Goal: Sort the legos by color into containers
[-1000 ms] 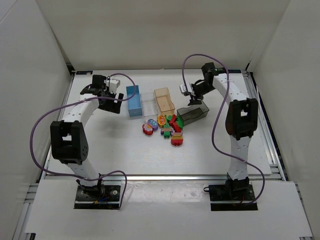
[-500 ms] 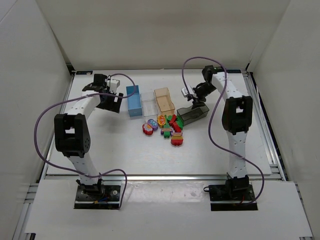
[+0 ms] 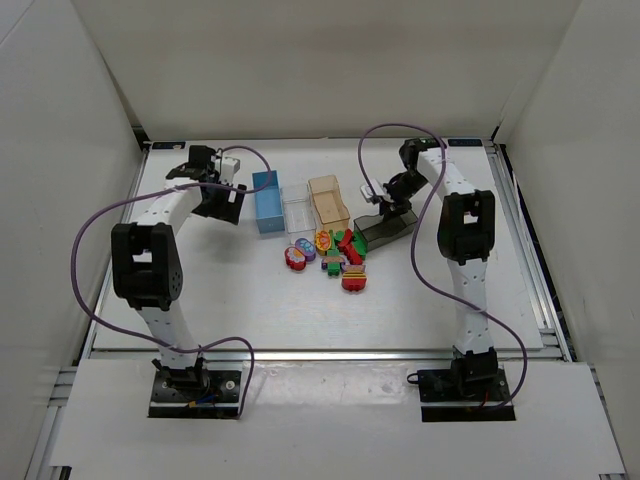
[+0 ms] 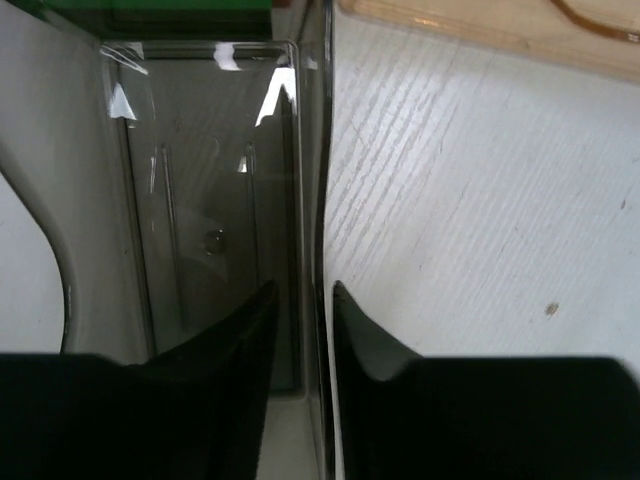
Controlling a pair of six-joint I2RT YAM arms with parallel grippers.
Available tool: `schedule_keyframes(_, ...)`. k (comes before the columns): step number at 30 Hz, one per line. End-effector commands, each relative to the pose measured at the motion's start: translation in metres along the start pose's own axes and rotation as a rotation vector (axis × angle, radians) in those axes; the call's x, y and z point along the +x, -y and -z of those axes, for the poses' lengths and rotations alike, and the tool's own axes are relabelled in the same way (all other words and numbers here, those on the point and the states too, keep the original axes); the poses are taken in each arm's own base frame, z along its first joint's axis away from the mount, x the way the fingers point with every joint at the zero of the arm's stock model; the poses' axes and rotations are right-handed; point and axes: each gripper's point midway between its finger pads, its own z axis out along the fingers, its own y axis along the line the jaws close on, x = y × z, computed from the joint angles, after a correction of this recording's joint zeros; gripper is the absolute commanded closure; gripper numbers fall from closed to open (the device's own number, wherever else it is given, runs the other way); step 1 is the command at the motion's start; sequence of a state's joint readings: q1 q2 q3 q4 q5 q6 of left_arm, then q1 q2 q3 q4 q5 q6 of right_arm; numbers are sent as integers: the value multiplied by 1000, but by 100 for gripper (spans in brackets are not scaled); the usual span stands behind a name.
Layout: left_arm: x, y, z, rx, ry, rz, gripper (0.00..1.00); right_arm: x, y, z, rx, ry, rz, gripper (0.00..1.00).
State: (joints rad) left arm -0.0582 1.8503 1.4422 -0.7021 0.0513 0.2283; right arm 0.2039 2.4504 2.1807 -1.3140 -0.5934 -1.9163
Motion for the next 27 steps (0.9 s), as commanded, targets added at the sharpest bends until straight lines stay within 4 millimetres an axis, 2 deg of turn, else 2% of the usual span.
schedule_keyframes(1,-13,-6,6,-15,30,1,0,-3,4,10,6,-13,-23,70)
schedule_keyframes(3,-13,-4,5,-9,29,1,1,-6,0,13,0,-12,-46,77)
schedule_keyframes(4,-14,-4,4,-3,29,5,1,-8,-1,15,5,-9,-73,85)
schedule_keyframes(8,-17,-1,2,8,30,10,0,-18,-3,31,61,8,-174,99)
schedule_keyframes(14,-24,3,3,20,40,33,0,-17,-1,53,170,22,-361,100)
schedule_keyframes(18,-28,6,3,36,38,37,1,-3,10,63,251,24,-437,100)
schedule_keyframes(19,-27,8,1,42,30,38,0,-3,19,69,280,17,-443,100)
schedule_keyframes(21,-31,8,1,43,30,38,1,10,32,65,294,21,-509,100)
schedule_keyframes(22,-32,8,2,40,32,38,1,6,40,74,324,21,-521,100)
schedule_keyframes(23,-33,7,2,38,35,39,1,15,44,66,323,24,-560,100)
schedule_keyframes(27,-33,6,2,29,30,44,1,18,69,71,415,58,-710,100)
